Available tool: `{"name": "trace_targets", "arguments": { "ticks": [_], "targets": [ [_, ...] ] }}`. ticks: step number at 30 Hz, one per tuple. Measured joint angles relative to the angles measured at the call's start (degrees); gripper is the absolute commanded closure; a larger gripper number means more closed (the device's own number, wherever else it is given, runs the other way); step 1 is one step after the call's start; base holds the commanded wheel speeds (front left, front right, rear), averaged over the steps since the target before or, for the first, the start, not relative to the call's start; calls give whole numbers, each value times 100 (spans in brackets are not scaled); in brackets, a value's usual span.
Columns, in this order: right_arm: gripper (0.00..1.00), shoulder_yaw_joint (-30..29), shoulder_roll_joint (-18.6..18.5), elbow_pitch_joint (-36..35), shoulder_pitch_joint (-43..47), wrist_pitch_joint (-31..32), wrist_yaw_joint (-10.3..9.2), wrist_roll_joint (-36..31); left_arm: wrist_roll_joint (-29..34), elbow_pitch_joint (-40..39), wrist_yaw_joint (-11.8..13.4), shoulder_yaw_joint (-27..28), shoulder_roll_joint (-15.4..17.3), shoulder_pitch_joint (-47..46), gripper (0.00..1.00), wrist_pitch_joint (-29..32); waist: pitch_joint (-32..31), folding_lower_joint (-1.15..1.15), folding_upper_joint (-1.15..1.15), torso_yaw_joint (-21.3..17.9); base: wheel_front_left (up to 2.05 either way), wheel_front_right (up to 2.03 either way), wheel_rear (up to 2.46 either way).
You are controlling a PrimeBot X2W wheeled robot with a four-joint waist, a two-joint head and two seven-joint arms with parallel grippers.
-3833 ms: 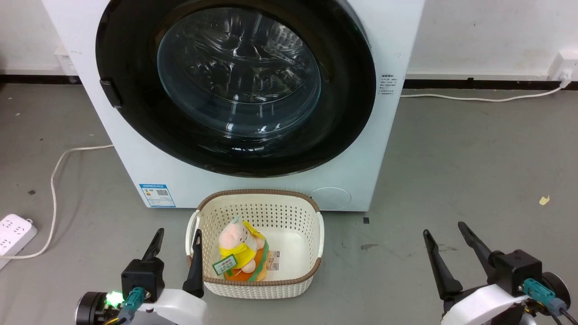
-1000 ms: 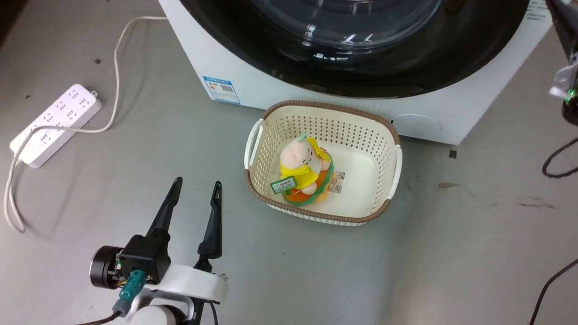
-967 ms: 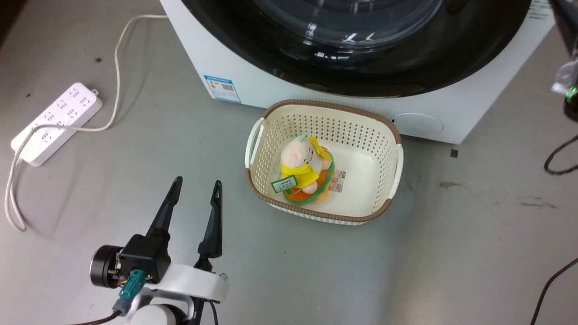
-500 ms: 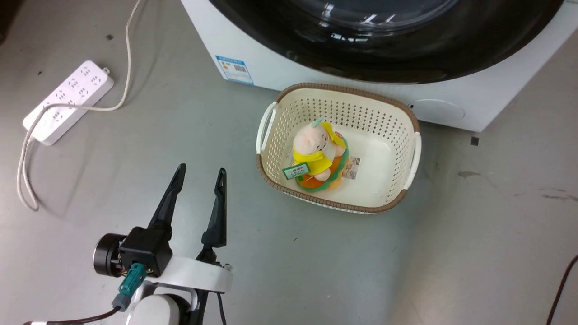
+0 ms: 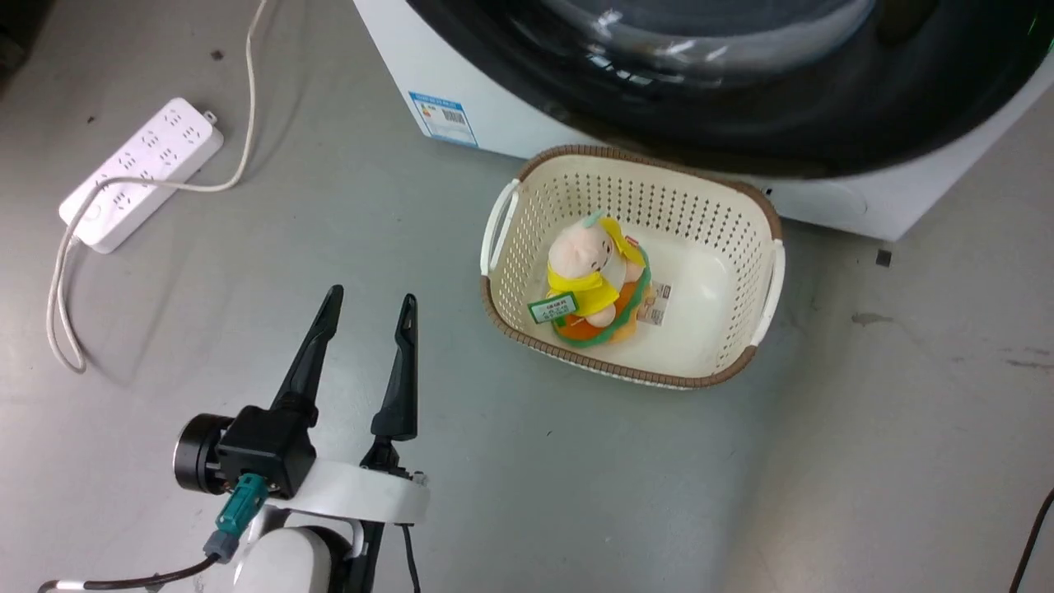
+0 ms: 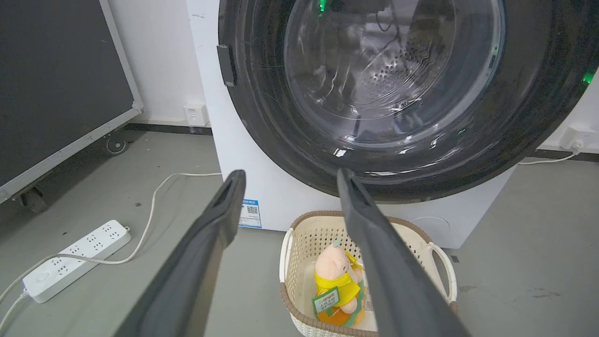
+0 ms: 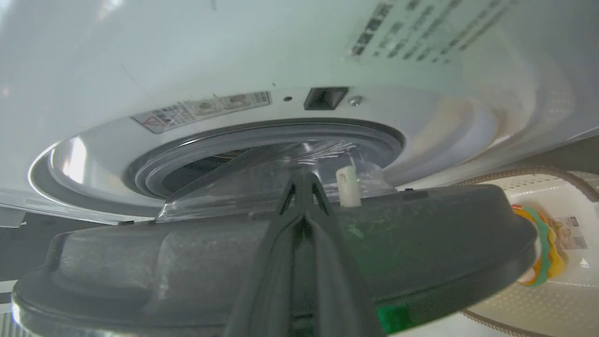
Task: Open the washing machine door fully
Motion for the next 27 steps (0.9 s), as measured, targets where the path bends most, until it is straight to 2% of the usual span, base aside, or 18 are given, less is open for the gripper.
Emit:
{"name": "trace_targets", "arguments": {
  "ticks": [19, 27],
  "targets": [
    [100, -140, 619, 40, 1294, 805, -2, -198, 86, 89, 87, -154, 0, 352, 0, -1, -1037, -1, 0, -262, 0, 0, 0],
    [100, -109, 1010, -356, 1841, 1250, -2, -71, 121, 153, 145, -242, 0, 528, 0, -1, -1454, -1, 0, -334, 0, 0, 0]
  ]
}}
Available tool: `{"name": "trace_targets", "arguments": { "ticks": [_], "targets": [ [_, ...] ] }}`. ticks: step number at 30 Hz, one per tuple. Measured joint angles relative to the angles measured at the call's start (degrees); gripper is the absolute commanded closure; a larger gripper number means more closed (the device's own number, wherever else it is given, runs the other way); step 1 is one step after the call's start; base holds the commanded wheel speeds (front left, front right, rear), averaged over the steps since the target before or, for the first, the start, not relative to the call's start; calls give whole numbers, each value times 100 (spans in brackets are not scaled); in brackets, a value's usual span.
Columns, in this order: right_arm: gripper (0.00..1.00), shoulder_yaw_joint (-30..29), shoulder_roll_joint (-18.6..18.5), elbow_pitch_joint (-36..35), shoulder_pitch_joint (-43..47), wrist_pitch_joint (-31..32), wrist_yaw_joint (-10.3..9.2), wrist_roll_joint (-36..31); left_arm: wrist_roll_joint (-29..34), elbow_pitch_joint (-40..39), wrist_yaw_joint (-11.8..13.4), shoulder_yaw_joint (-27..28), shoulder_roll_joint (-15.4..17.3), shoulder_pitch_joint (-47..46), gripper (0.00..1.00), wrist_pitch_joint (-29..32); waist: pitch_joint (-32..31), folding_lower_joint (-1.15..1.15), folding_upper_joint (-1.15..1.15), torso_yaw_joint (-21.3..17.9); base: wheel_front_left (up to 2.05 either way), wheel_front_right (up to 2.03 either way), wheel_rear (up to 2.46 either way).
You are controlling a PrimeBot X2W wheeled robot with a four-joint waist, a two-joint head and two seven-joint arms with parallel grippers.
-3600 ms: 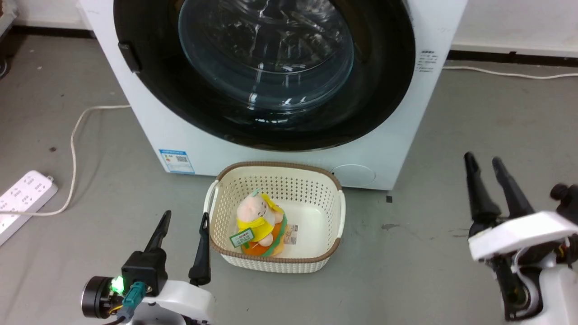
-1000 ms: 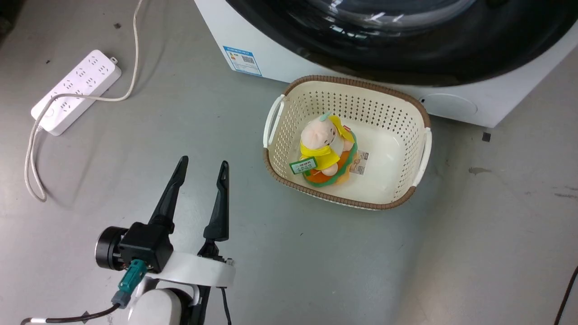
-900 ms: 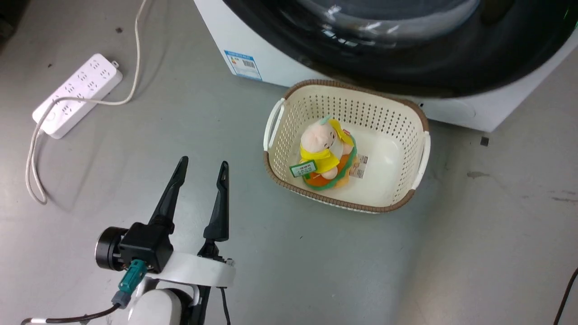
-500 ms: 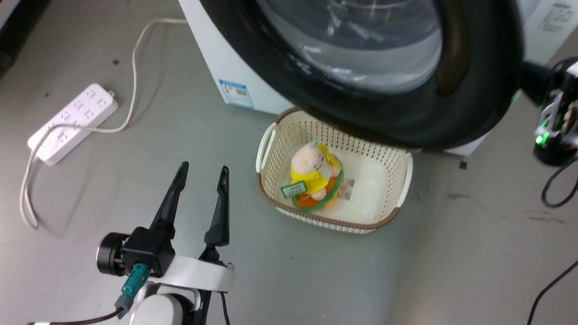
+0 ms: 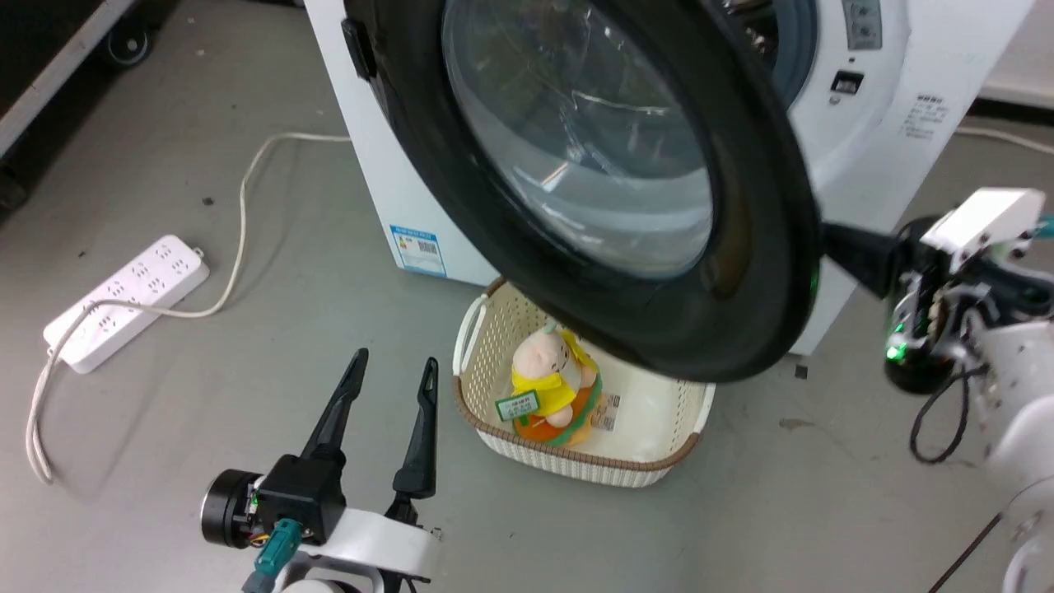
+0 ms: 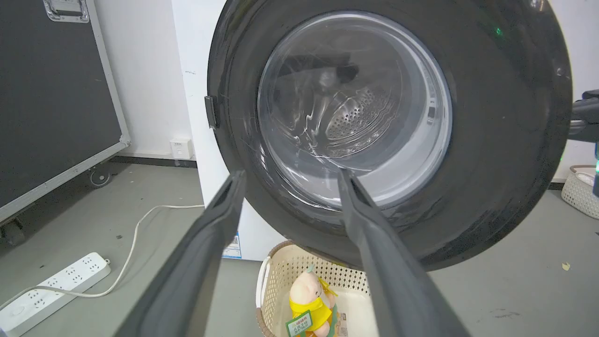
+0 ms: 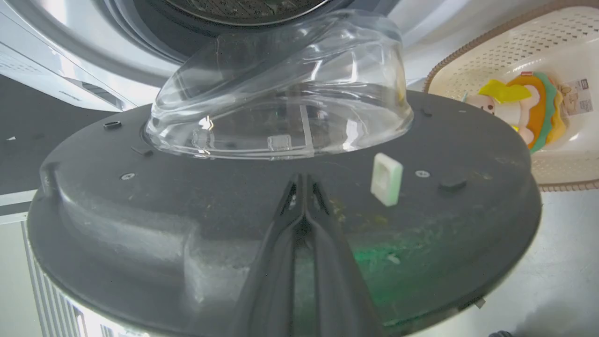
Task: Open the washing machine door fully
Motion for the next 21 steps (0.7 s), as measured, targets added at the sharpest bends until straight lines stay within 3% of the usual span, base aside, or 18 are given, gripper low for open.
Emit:
{"name": "trace_targets", "arguments": {
  "ticks": [10, 14, 21],
  "targets": [
    [100, 193, 582, -746, 994, 635, 1, 192, 90, 58, 5, -80, 0, 239, 0, 0, -453, 0, 0, 62, 0, 0, 0],
    [100, 347, 650, -1094, 1364, 913, 0, 412, 103, 74, 5, -87, 0, 347, 0, 0, -599, 0, 0, 111, 0, 0, 0],
    [100, 1479, 633, -1426, 1823, 1100, 0, 1715, 154, 137, -2, -98, -1, 461, 0, 0, -699, 1, 0, 261, 0, 0, 0]
  ]
}}
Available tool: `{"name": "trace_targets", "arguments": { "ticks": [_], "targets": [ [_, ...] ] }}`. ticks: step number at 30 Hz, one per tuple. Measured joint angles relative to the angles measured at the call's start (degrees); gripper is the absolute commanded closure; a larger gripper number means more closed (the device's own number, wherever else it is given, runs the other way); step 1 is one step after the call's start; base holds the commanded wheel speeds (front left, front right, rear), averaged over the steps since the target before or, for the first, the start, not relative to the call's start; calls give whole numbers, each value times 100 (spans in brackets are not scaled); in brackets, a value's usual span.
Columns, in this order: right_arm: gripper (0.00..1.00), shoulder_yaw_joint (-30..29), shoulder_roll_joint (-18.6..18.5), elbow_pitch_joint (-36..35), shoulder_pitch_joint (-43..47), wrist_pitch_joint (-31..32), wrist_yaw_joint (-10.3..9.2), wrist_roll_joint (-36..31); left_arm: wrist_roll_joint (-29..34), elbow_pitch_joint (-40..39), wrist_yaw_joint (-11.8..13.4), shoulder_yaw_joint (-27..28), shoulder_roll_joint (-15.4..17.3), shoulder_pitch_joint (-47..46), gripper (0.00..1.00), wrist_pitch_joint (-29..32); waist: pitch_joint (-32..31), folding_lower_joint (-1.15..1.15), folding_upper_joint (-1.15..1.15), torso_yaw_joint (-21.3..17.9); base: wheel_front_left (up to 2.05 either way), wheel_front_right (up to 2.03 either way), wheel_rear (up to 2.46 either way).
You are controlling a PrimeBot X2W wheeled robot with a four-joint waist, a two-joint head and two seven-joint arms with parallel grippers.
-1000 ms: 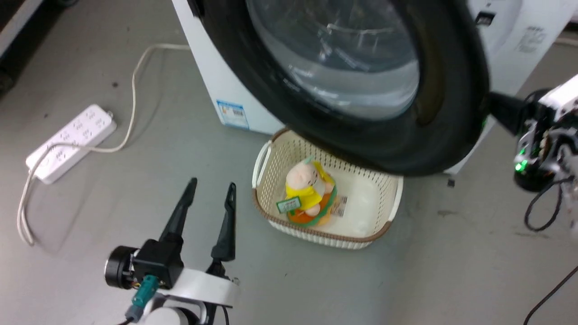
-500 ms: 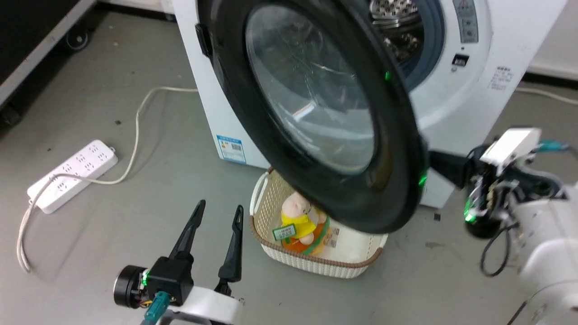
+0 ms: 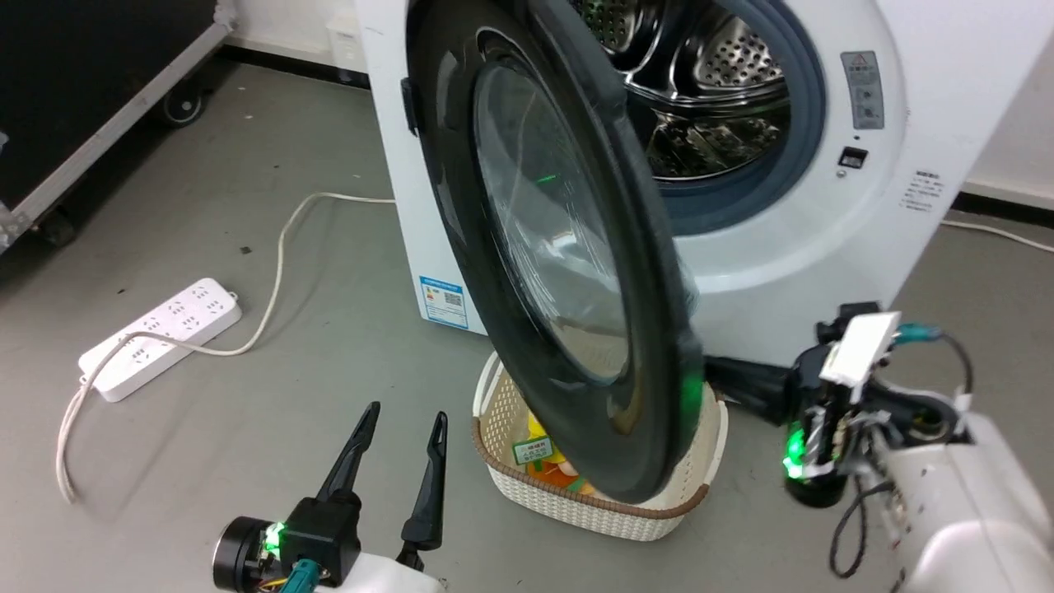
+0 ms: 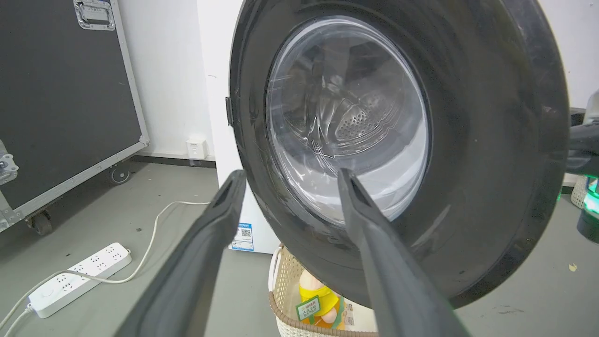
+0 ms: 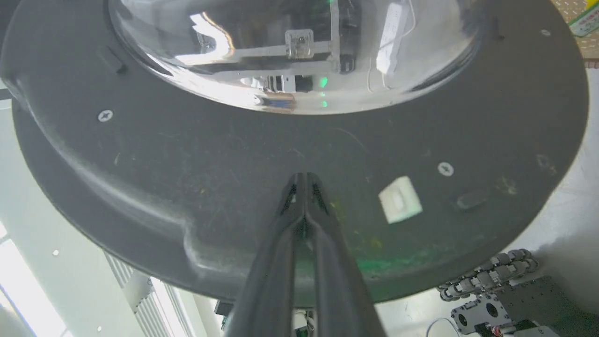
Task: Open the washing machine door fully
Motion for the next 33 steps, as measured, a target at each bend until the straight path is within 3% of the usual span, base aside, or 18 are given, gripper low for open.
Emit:
{"name": "trace_targets", "arguments": {
  "ticks": [11, 15, 19, 20, 21, 22, 23, 26, 33],
  "targets": [
    [100, 2350, 15, -965, 921, -697, 0, 1812, 36, 48, -26, -18, 0, 42, 0, 0, -17, 0, 0, 235, 0, 0, 0],
    [100, 2820, 24, -1181, 1081, -1093, 0, 2067, 36, 80, -29, 4, 0, 143, 0, 0, -51, 0, 0, 267, 0, 0, 0],
    [100, 2921, 27, -1250, 1110, -1433, 0, 2091, 36, 98, -34, 105, 0, 177, 0, 0, -97, 0, 0, 226, 0, 0, 0],
    [97, 2902, 15, -1298, 1110, -1574, 0, 2083, 36, 101, -35, 144, 0, 183, 0, 0, -115, 0, 0, 205, 0, 0, 0],
    [7, 2873, -9, -1368, 1109, -1761, 0, 2057, 35, 101, -35, 181, 0, 194, 0, 0, -131, 0, 0, 175, 0, 0, 0],
    [0, 2839, -47, -1455, 1109, -1911, 0, 2028, 30, 102, -36, 208, 0, 202, 0, 0, -146, 0, 0, 142, 0, 0, 0],
    [0, 2839, -47, -1455, 1109, -1911, 0, 2028, 30, 102, -36, 208, 0, 202, 0, 0, -146, 0, 0, 142, 0, 0, 0],
    [0, 2719, -503, -2169, 1133, -2875, 0, 1448, -31, 107, -66, 318, 1, 200, 0, 0, -200, 0, 0, -28, 0, 0, 0],
    [0, 2906, -1650, -4060, 1894, -5620, 1, -1216, -180, 138, -202, 557, 0, 191, 0, -1, -312, 0, 0, -410, 0, 0, 0]
  ]
}}
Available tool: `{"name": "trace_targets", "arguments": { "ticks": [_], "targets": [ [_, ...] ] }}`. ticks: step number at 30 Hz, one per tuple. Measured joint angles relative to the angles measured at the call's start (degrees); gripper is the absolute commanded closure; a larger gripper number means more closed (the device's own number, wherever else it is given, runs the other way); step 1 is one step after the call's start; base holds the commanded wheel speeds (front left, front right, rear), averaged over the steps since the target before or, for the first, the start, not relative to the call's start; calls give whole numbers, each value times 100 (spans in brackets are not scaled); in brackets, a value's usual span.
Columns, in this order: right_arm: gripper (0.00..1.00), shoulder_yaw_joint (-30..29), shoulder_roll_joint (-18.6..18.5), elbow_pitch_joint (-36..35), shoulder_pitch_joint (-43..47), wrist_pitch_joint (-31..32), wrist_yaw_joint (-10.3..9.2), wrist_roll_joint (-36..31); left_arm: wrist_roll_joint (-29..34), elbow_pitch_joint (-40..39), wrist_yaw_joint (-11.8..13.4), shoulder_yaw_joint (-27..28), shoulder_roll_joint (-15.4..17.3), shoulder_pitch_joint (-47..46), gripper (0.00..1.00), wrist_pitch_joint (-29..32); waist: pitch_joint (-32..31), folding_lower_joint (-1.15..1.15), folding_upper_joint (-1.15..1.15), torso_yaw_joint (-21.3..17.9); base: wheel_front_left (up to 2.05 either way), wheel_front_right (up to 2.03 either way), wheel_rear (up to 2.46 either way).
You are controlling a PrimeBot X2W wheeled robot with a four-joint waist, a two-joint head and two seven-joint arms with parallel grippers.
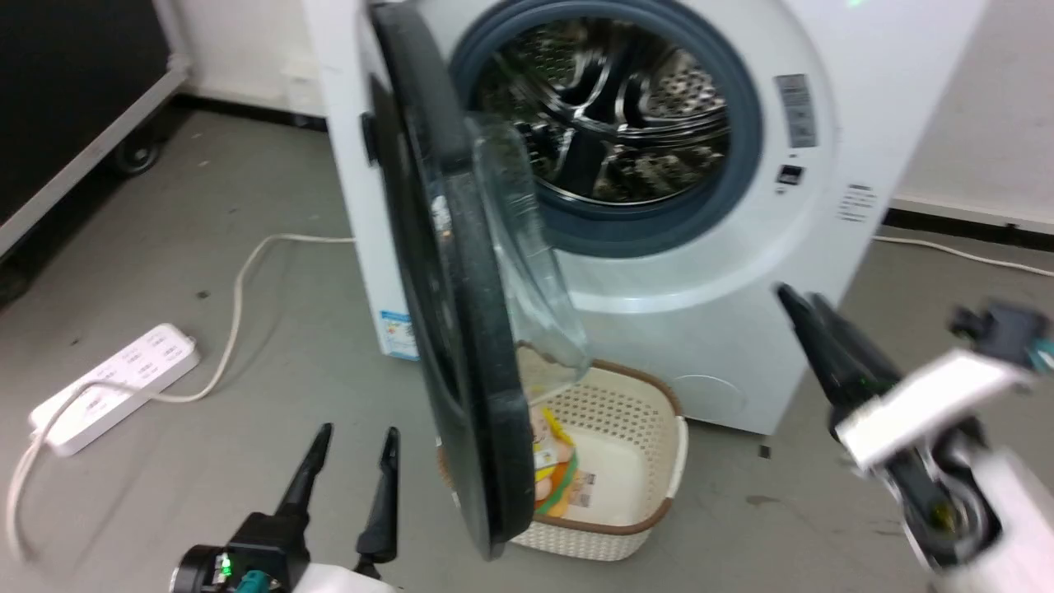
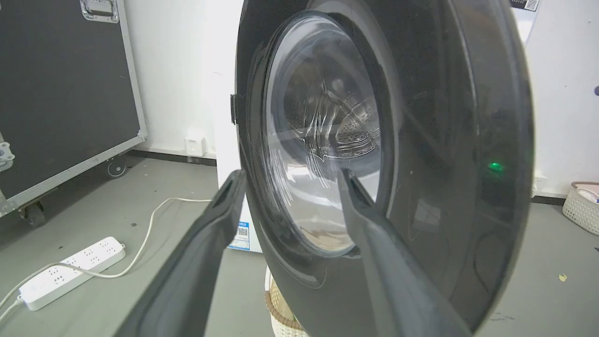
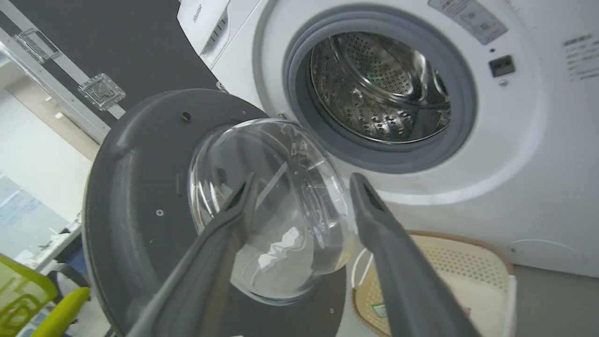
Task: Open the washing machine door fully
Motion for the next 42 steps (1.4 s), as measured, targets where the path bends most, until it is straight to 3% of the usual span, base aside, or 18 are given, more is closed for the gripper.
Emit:
{"name": "trace_targets", "arguments": {
  "ticks": [3, 4, 6, 8, 13, 16, 24, 25, 26, 35, 42],
  "targets": [
    [0, 53, -347, -254, 472, -1015, 0, -1177, -43, 4, -37, 125, 1, 2, 0, 1, -46, 0, 0, -182, 0, 0, 0],
    [0, -164, -425, -199, 799, -1455, 0, -2013, -42, 3, -113, 172, 2, 11, 0, 1, -84, 0, 0, -289, 0, 0, 0],
    [0, -563, -363, -160, 1127, -1607, 0, -2969, -41, 4, -194, 176, 4, 24, 0, 1, -120, 0, 0, -388, 0, 0, 0],
    [0, -1106, -42, -198, 1447, -1647, 0, -3825, -37, 8, -252, 170, 7, 54, 0, 1, -150, 0, 0, -478, 0, 0, 0],
    [0, -2225, 1221, -795, 2415, -1671, 0, -5419, 7, -1, -309, 154, 5, 165, 0, 1, -202, -1, 0, -618, 0, 0, 0],
    [0, -2492, 1589, -1133, 2793, -1670, 1, -5861, 41, -29, -331, 143, 9, 212, 0, 0, -191, 0, 0, -657, 0, 0, 0],
    [0, -2502, 1658, -1246, 3142, -1670, 1, -5869, 169, -21, -360, 102, 7, 296, 0, 1, -159, 1, 0, -737, 0, 0, 0],
    [0, -2485, 1659, -1234, 3145, -1670, 1, -5845, 174, 3, -360, 97, 7, 307, 22, 0, -157, 0, 0, -747, 0, 0, 0],
    [0, -2468, 1661, -1218, 3145, -1670, 1, -5811, 188, 36, -361, 102, 7, 321, 100, 1, -155, 0, 0, -758, 0, 0, 0],
    [0, -2408, 1668, -1133, 3144, -1670, 1, -5680, 221, -214, -364, 315, 5, 364, 100, 1, -149, 0, 0, -800, 0, 0, 0],
    [0, -2403, 1669, -1069, 3129, -1670, 1, -5614, -215, -1277, -248, 822, 7, -90, 100, -3, -150, 0, 0, -781, 0, 0, 0]
  ]
}}
